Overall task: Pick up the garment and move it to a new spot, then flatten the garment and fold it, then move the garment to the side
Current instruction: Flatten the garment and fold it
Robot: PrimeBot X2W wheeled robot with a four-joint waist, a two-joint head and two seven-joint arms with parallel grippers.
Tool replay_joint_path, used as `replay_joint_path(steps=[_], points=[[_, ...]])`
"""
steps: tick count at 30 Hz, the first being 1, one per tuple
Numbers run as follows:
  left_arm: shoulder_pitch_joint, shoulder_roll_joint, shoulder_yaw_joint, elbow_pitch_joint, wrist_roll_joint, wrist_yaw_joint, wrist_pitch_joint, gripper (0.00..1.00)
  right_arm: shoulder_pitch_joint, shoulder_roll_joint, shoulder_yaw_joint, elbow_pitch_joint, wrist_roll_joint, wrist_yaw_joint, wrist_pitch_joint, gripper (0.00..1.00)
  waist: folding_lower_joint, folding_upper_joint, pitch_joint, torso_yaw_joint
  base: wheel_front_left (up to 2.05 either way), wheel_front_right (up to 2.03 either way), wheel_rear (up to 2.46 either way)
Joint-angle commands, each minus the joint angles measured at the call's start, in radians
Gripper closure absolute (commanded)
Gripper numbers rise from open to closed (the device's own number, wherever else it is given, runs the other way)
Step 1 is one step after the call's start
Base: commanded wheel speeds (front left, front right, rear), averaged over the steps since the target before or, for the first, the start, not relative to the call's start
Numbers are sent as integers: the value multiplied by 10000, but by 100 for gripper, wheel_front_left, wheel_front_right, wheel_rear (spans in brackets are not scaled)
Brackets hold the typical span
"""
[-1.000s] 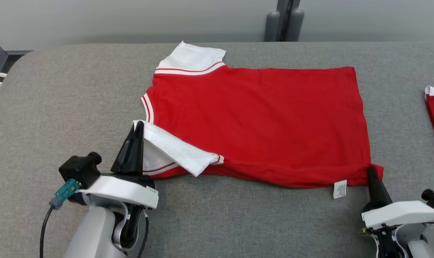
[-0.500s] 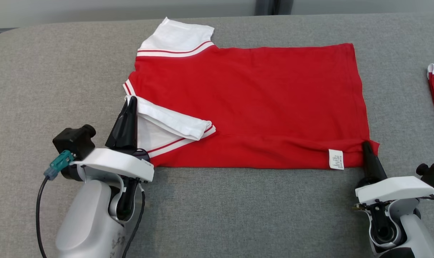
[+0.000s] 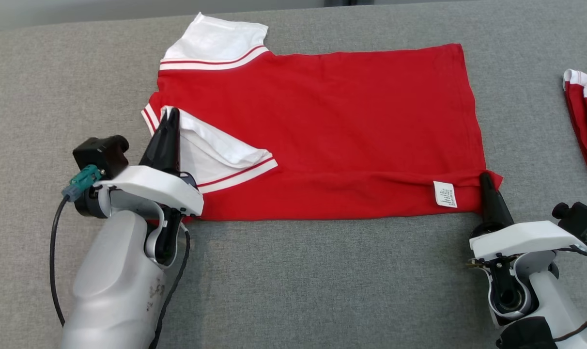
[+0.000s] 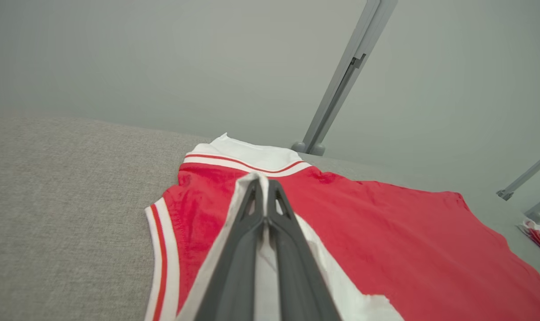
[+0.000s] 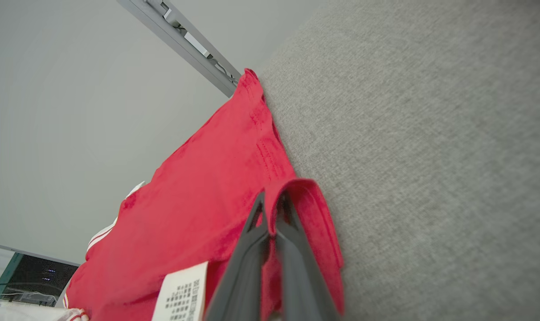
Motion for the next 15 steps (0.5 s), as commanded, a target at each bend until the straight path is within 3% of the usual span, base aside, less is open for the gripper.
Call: replay_joint_path(steps=[1,2,9,15], points=[[-260,47,98,65,35,11,-11,36,-70,5,103,148,117,30,-64,33,0,0,21,-30,0,0,0],[-282,50,134,67,38,-3,-11,0,-92,7,174,124,150,31,-95,0,0,0,21,-28,0,0,0],[91,50,99,-687,-158,-155,-10,0,42,18,237,-300,133,44,-433,0,0,0,-102,187,0,0,0],[948,51,85,-1729,-401,-212,-10,0,474,-31,-53,-1355,-152,38,-721,0,0,0,-427,422,0,0,0]])
